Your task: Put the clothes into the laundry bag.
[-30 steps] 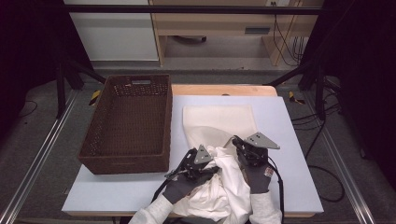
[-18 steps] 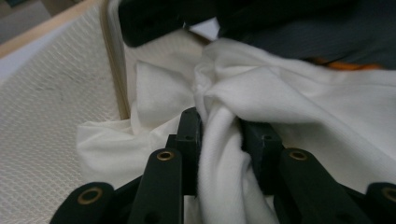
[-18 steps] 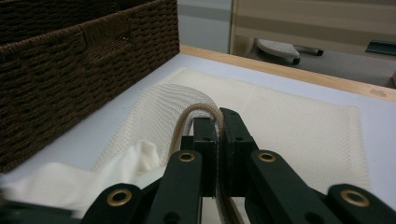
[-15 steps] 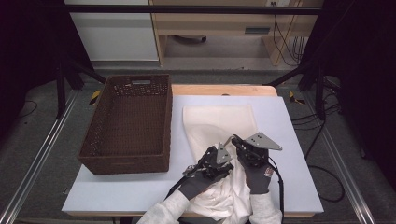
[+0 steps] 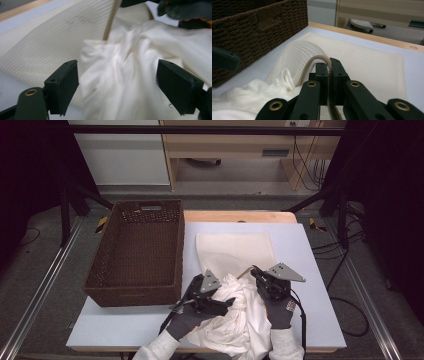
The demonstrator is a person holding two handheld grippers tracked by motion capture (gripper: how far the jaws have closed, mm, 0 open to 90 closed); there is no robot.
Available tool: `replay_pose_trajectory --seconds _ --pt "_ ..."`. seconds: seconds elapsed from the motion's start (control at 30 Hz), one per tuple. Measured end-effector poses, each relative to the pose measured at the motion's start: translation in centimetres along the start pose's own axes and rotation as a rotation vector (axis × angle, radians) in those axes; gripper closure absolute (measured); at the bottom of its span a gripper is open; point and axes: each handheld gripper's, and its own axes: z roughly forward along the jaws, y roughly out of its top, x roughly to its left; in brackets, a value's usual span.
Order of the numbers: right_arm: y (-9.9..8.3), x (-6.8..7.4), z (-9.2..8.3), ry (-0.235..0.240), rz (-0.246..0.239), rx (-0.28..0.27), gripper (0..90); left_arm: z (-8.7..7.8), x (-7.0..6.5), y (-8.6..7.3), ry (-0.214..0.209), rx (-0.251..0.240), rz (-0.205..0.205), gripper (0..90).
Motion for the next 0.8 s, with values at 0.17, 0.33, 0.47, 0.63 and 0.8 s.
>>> replay_pose_trajectory --seconds 0.17,0.33,0.47,0.63,0.8 --pt "0.0 0.2 0.1 0.013 -0.007 0.017 86.4 1.8 0.9 -1.9 -0.028 0.093 -0.031 14.0" --pt "-0.2 0.1 0.2 0.023 -0.001 0.022 86.4 3.5 1.3 -3.2 -0.153 0.092 -0.118 21.2" --pt "-0.3 0.2 0.4 0.027 -0.002 0.026 86.4 2.8 0.7 -2.8 -0.168 0.089 -0.105 49.1" --pt "-0.4 0.2 0.5 0.036 0.010 0.023 86.4 0.6 -1.5 -1.1 -0.132 -0.021 -0.011 71.0" --pt "-0.3 0.3 0.4 0.034 0.017 0.008 86.5 1.3 -3.7 1.5 -0.096 -0.041 0.087 71.0"
